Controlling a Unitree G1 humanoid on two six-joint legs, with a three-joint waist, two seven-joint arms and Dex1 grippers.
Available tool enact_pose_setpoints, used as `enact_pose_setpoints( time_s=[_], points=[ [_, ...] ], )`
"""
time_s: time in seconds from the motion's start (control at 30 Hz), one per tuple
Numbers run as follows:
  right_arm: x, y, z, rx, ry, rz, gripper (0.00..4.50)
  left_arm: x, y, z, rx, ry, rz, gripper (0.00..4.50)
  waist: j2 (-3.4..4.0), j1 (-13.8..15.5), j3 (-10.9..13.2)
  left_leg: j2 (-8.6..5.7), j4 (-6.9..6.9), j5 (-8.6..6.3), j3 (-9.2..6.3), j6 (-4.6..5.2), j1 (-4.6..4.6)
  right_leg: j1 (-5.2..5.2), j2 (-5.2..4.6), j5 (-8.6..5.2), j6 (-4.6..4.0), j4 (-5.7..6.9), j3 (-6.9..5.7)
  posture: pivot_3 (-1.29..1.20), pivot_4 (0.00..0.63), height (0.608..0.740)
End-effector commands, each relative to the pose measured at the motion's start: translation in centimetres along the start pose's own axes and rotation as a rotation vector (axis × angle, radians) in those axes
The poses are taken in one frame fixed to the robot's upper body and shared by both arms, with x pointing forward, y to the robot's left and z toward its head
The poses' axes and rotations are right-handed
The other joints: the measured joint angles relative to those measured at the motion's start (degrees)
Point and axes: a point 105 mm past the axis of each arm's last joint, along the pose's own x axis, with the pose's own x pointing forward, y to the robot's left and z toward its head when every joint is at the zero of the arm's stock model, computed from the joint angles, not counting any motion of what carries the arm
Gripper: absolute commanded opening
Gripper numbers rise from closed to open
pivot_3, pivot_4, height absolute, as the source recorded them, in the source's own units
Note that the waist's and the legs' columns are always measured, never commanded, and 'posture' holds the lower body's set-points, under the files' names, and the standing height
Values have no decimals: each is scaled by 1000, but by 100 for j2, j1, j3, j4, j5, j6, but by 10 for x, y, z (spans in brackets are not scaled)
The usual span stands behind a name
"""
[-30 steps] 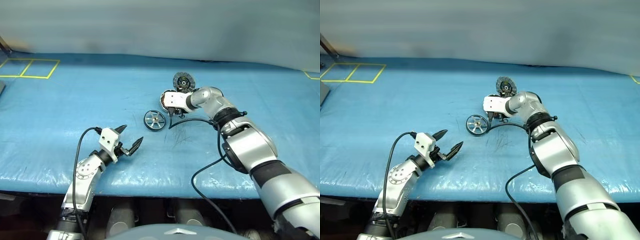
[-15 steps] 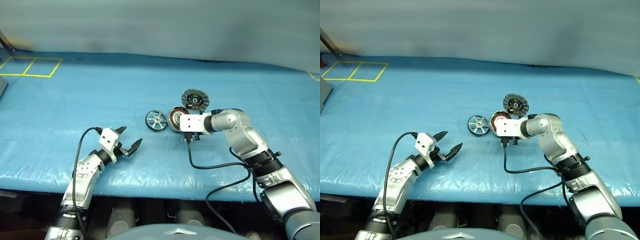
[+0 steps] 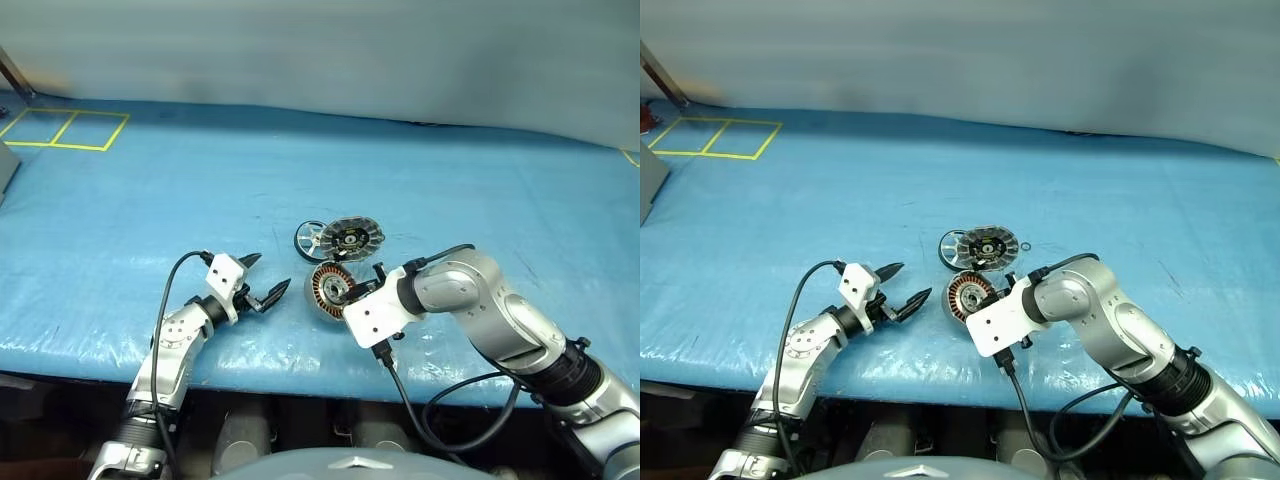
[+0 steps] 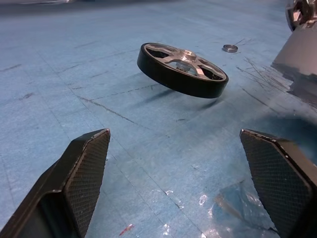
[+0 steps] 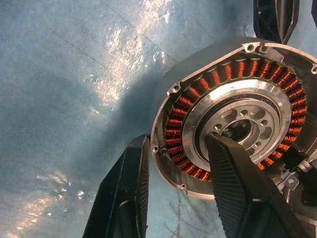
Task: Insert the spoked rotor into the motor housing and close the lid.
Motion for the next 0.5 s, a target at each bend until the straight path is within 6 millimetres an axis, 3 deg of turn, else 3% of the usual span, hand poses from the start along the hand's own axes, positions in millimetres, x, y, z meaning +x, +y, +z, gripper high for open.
enact_pose_setpoints(
  time_s=[0.03,0.5],
  points=[
    [0,-17,-1,-92,45,-30,1436,-2,2,5,26,-16,3,4500,-1,-3,0,0,2,0,-3,0,1,2,0,0,0,0,-3,0,150,740],
    [6,-16,-3,-81,45,14,1436,-11,6,4,25,-11,40,4500,-1,9,0,1,8,17,-10,25,-20,10,-2,-3,-5,5,-12,0,150,740]
  ],
)
